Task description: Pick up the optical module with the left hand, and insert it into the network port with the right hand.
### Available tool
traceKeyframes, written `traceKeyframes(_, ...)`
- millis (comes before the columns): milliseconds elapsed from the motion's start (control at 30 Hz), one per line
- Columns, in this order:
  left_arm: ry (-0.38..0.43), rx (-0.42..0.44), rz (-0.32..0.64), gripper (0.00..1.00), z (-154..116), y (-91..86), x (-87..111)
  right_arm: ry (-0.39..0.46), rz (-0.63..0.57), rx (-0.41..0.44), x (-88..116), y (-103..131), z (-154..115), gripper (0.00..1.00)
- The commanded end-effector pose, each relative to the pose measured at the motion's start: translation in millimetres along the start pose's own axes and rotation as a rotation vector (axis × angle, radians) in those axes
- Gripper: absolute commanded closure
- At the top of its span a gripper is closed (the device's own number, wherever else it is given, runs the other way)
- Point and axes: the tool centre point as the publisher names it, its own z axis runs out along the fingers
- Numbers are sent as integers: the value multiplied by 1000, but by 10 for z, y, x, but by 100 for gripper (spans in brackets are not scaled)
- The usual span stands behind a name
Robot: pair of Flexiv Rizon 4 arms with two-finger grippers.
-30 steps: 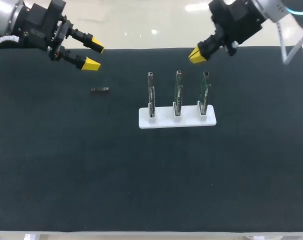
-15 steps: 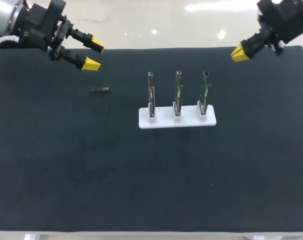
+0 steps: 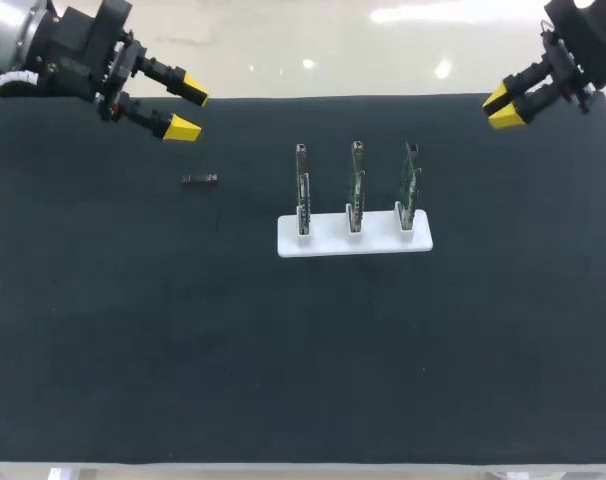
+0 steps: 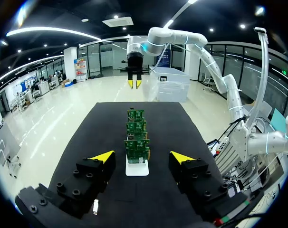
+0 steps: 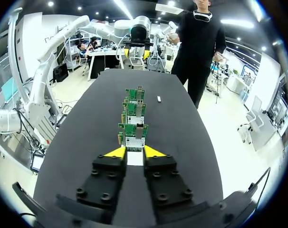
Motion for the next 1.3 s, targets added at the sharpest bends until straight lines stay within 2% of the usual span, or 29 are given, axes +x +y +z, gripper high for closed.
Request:
traceKeyframes(33,4,1,-1,0,4,8,-8,-1,0,-3,-2,-17,4,0)
traceKeyframes(433,4,1,-1,0,4,8,-8,-1,0,-3,-2,-17,4,0)
traceKeyframes(533,128,-31,-76,0,77,11,25,-1,0,-3,-2,-17,4,0)
traceKeyframes(600,180,-53,-90,0,-30,91,82,-1,0,-3,-2,-17,4,0)
traceKeyframes(667,235,-68,-100,0,9,179,167,-1,0,-3,-2,-17,4,0)
traceKeyframes(767,318,-81,-109,0,-74,389,288,-1,0,-3,-2,-17,4,0)
traceKeyframes(1000,433,-103,-104,0,-77,823,552,-1,0,-3,-2,-17,4,0)
traceKeyframes(1167,483,-98,-91,0,-115,1011,736,-1,0,-3,-2,-17,4,0)
traceKeyframes(1300,509,-85,-73,0,-196,1079,826,-1,0,-3,-2,-17,4,0)
